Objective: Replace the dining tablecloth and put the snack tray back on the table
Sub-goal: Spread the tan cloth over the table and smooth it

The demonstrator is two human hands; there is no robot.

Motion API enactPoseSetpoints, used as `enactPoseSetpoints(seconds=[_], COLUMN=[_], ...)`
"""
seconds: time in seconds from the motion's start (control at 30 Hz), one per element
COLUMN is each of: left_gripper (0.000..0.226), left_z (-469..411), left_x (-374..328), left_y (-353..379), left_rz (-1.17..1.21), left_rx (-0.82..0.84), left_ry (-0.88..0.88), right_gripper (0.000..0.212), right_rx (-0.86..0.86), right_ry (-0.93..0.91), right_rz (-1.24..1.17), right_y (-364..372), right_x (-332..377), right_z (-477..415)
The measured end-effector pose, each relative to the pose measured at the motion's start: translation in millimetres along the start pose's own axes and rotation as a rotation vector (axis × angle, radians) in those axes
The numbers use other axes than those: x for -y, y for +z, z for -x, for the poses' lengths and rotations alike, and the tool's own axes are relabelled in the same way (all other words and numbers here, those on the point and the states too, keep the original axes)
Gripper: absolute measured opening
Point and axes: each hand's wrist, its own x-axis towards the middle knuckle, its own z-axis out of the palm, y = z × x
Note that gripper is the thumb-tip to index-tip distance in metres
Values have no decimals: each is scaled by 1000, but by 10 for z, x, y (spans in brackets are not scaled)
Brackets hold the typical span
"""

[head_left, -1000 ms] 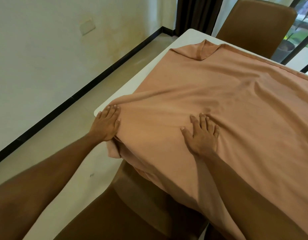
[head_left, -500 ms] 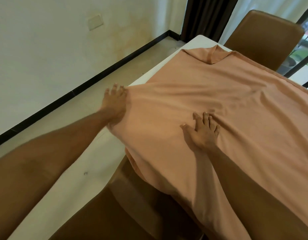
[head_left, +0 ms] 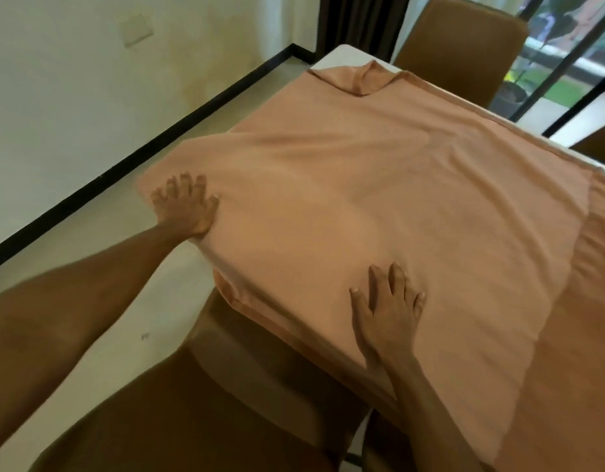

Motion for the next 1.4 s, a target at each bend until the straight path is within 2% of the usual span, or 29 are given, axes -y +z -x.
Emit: enactPoseSetpoints(seconds=[0.07, 0.17, 0.27, 0.4, 0.53, 0.67, 1.0, 1.2, 1.4], left_gripper=[70, 65, 66, 66, 65, 67, 68, 65, 65], left_z=[220, 884, 1575, 2357, 2959, 3184, 3522, 3620, 3817], left_x=[-240, -795, -1425, -2228, -2775, -3097, -3865, -4433, -4960], left_y=[15, 198, 450, 778, 1025, 1120, 1196, 1248, 1349], left_rz=[23, 0, 63, 7, -24, -62, -66, -36, -30], left_rx=[-51, -143, -97, -47, -16, -10, -43, -46, -92], left_ry=[24, 310, 496, 713, 868, 832, 798, 792, 784], right_gripper=[57, 52, 53, 61, 62, 57, 73, 64, 66], right_rx=[-15, -55, -94, -100, -72, -90, -121, -116, -112], right_ry=[55, 168, 295, 379, 342, 315, 283, 312, 300], right_rz=[-24, -26, -3, 16, 15, 22, -36, -19, 13], right_y=[-79, -229, -326, -448, -530, -537, -750, -889, -1132], right_x=[-228, -701, -1196, -1796, -2148, -2264, -2986, -3452, -3899], right_z=[108, 396, 775, 1222, 1446, 1480, 1288, 1117, 1020])
